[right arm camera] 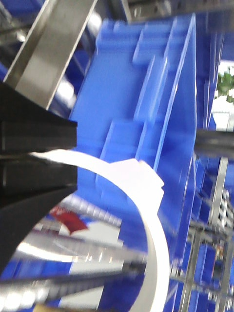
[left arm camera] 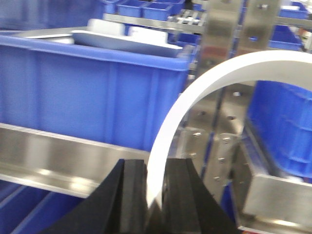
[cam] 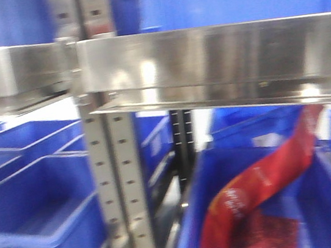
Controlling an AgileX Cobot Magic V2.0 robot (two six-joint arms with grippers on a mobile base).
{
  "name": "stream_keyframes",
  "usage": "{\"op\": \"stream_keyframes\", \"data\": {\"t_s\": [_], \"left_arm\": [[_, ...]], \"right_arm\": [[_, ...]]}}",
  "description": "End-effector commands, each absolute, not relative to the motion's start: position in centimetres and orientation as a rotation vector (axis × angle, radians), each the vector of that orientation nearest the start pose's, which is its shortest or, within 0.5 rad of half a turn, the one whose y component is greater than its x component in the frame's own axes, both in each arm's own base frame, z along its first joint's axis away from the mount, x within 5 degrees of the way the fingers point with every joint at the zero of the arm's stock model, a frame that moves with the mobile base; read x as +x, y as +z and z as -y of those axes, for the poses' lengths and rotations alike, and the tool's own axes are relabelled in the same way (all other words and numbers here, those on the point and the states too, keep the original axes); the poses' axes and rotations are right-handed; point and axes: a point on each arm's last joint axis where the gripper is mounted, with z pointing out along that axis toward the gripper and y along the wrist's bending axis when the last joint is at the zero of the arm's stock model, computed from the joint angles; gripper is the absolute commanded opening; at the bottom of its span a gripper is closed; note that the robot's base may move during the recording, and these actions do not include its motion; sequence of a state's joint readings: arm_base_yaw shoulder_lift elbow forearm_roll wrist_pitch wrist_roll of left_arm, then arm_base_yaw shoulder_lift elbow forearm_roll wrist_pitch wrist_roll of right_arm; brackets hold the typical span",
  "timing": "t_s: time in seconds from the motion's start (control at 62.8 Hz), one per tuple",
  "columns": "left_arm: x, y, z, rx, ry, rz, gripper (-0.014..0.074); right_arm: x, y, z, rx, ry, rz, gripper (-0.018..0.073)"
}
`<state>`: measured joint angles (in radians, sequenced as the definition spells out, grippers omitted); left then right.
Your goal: Grab PVC pipe and place in blue bin
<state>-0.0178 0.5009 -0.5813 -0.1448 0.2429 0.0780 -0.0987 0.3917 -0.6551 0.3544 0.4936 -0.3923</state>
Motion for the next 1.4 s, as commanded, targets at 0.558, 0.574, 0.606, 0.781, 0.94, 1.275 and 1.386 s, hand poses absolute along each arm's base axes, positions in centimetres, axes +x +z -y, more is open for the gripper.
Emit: {"op": "stream_keyframes", "data": {"t_s": [0.558, 0.574, 0.606, 0.781, 0.94, 1.275, 1.386], "left_arm": [[10.36, 35.33, 0.52, -0.011, -0.094, -1.608, -0.0111], [10.36, 35.33, 0.52, -0.011, -0.094, -1.608, -0.0111], [10.36, 35.33, 0.52, -0.011, -0.094, -1.608, -0.0111], [10.36, 35.33, 0.52, -0.011, -0.094, -1.608, -0.0111], [10.36, 35.33, 0.52, -0.011, -0.094, -1.608, -0.0111], [10.36, 35.33, 0.52, -0.011, -0.094, -1.608, -0.0111], [10.36, 35.33, 0.52, -0.011, -0.094, -1.608, -0.0111]], "right_arm": [[7.06, 36.57, -0.73, -0.099, -0.001, -1.648, -0.0162], [7.06, 36.57, -0.73, -0.099, -0.001, -1.648, -0.0162], [7.06, 36.57, -0.73, -0.099, -0.001, -1.648, -0.0162], [7.06, 36.57, -0.73, -0.099, -0.001, -1.648, -0.0162], [7.06, 36.57, -0.73, -0.099, -0.001, -1.648, -0.0162], [7.06, 36.57, -0.73, -0.099, -0.001, -1.648, -0.0162], [7.06, 36.57, -0.73, -0.099, -0.001, -1.648, -0.0162]]}}
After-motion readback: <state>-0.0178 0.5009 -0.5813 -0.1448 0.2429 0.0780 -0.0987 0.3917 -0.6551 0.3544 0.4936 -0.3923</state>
